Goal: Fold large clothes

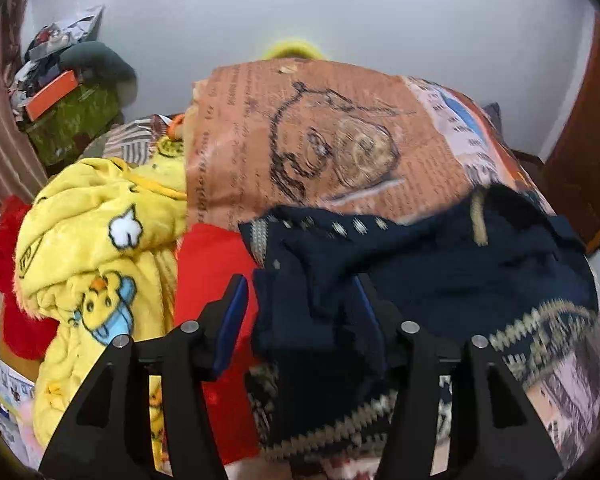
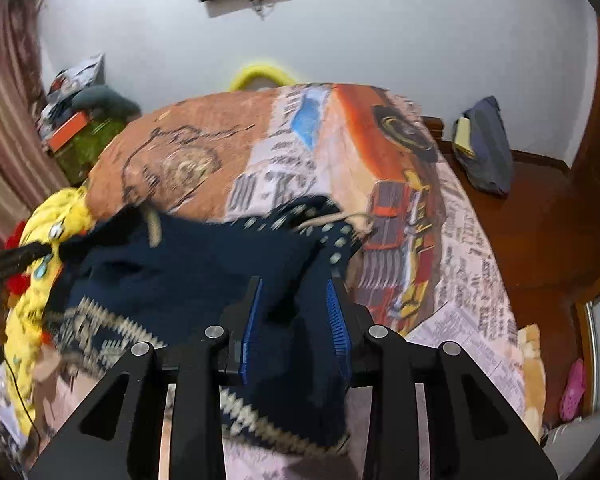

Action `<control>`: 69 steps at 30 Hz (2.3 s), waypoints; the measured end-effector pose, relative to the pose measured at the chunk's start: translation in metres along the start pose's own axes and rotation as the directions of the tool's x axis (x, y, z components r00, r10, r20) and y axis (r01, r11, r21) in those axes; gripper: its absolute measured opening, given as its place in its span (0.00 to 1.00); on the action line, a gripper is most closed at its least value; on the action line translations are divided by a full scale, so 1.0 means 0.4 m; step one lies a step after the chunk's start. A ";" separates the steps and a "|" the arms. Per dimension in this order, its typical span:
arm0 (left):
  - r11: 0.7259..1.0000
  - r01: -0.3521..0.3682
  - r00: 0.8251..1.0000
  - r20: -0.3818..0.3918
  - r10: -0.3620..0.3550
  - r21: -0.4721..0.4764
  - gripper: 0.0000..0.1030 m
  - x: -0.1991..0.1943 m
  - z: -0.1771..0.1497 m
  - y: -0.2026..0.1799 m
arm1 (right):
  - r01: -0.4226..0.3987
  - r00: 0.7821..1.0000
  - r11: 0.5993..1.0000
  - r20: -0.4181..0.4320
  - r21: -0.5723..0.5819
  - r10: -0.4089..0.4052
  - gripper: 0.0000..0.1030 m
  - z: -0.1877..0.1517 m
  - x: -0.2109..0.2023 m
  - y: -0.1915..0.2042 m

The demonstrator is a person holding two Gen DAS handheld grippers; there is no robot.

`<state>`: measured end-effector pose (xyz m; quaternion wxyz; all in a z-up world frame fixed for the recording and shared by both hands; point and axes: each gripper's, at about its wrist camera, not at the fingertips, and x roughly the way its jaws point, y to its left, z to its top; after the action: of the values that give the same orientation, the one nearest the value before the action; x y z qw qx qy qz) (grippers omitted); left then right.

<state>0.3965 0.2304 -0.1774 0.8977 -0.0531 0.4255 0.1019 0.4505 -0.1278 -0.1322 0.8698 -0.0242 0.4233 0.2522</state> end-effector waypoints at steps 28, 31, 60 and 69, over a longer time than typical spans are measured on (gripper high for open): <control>0.981 -0.138 0.989 -0.076 0.128 -0.139 0.55 0.215 0.159 0.058 | 0.136 0.990 0.988 -0.037 0.079 -0.134 0.42 0.128 0.232 0.027; 0.989 -0.087 0.995 -0.055 0.081 -0.117 0.55 0.166 0.132 0.062 | 0.053 0.998 0.997 -0.033 0.052 -0.051 0.42 0.113 0.200 0.062; 0.994 0.004 0.998 -0.062 0.002 0.108 0.80 0.116 -0.192 -0.065 | 0.001 0.996 0.990 -0.084 -0.141 -0.013 0.91 -0.107 0.144 0.165; 0.995 -0.091 0.993 -0.072 0.093 0.031 0.80 0.087 -0.227 0.026 | 0.021 0.996 0.999 -0.092 -0.033 -0.024 0.92 -0.138 0.099 0.070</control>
<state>0.3472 0.2287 -0.2617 0.8765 -0.0248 0.4613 0.1353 0.4182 -0.1011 -0.1925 0.8518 -0.0546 0.4584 0.2478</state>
